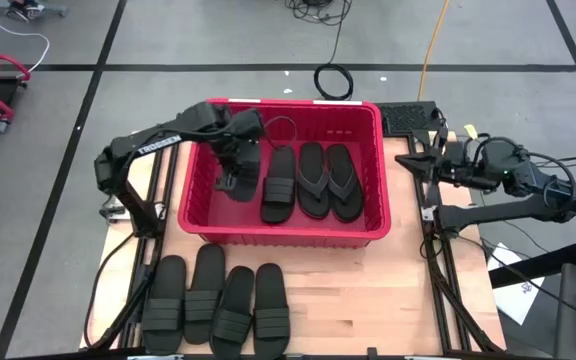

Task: Pick and place slides into bin
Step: Put the slide into the red bin

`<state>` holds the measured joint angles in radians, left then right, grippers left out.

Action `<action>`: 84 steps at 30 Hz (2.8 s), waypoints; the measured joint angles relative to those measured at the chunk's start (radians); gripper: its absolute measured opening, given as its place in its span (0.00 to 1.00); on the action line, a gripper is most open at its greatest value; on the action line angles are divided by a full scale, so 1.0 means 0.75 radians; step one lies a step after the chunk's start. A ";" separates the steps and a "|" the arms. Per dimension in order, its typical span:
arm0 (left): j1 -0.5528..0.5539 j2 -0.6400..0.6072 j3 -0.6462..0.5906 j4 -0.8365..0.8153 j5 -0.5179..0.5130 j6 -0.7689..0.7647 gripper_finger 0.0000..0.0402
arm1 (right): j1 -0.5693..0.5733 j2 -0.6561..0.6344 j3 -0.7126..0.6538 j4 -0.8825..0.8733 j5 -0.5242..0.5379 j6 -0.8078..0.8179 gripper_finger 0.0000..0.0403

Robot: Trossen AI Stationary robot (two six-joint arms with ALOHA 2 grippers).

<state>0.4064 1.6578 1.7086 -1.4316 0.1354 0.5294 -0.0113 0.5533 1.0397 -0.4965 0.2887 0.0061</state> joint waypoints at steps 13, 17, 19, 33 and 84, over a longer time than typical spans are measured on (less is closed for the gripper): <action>0.223 -0.053 -0.331 0.273 0.341 0.192 0.00 | -0.001 0.000 0.000 0.076 0.073 -0.033 0.00; 0.301 -0.056 -0.331 0.282 0.449 0.226 0.00 | -0.001 0.000 0.000 0.083 0.073 -0.030 0.00; 0.319 -0.043 -0.330 0.286 0.456 0.242 0.00 | -0.001 0.000 0.000 0.078 0.073 -0.030 0.00; 0.292 0.209 -0.330 0.211 0.510 0.406 0.00 | -0.001 -0.001 0.000 0.067 0.073 -0.060 0.00; 0.380 0.427 -0.330 0.137 0.665 0.372 0.00 | -0.001 -0.001 0.000 0.083 0.078 0.022 0.00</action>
<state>0.6911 1.9778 1.4612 -1.3285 0.6339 0.8085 -0.0116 0.5526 1.0397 -0.4339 0.3470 0.0227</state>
